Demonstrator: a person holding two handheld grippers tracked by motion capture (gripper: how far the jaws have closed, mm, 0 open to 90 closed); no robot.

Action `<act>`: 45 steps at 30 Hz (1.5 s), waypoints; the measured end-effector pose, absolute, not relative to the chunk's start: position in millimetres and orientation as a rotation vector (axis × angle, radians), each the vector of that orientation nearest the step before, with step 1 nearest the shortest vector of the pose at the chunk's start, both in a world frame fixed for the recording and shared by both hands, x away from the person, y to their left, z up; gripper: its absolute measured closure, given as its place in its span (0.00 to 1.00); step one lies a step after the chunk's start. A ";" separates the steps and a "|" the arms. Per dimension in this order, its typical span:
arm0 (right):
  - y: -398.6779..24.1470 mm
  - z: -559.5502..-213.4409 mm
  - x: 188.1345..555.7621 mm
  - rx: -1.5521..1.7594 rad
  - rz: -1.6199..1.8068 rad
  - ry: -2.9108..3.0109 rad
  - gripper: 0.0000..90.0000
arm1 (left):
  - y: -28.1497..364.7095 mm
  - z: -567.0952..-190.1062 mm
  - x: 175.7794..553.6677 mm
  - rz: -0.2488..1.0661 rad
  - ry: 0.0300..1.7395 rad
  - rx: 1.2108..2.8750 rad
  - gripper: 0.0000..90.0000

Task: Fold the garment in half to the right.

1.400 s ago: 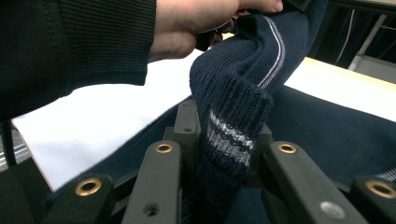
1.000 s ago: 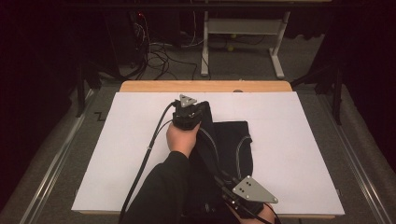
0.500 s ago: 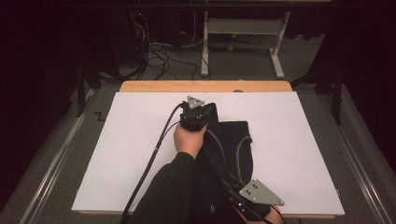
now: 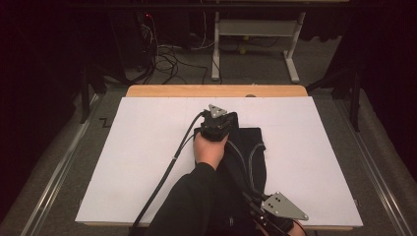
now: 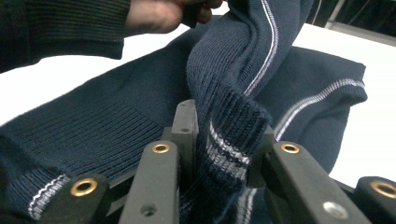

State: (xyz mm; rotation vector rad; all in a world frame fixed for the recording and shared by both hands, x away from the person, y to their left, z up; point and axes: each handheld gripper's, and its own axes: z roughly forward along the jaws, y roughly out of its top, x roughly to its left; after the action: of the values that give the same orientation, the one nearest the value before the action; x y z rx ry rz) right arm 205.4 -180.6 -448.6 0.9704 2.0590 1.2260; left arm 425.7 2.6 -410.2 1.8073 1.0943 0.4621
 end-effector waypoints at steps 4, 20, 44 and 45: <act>-185.7 -453.3 205.9 1.004 1.218 2.061 0.80 | -4.3 -416.1 427.2 0.460 1.096 1.826 0.82; -202.3 -462.7 201.5 1.064 1.194 2.078 0.76 | -26.9 -429.6 430.4 0.425 1.071 1.879 0.78; -211.0 -447.8 197.9 1.075 1.305 1.992 0.52 | 42.2 -426.1 408.4 0.383 1.010 1.856 0.33; -211.1 -447.4 198.0 1.073 1.306 1.991 0.52 | 45.3 -426.8 407.0 0.386 1.011 1.854 0.32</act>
State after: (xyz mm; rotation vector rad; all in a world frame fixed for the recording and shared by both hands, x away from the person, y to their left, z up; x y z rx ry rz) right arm 198.0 -211.1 -447.4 1.0728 1.9915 1.3060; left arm 407.0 45.3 -426.8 1.8538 1.0105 0.3859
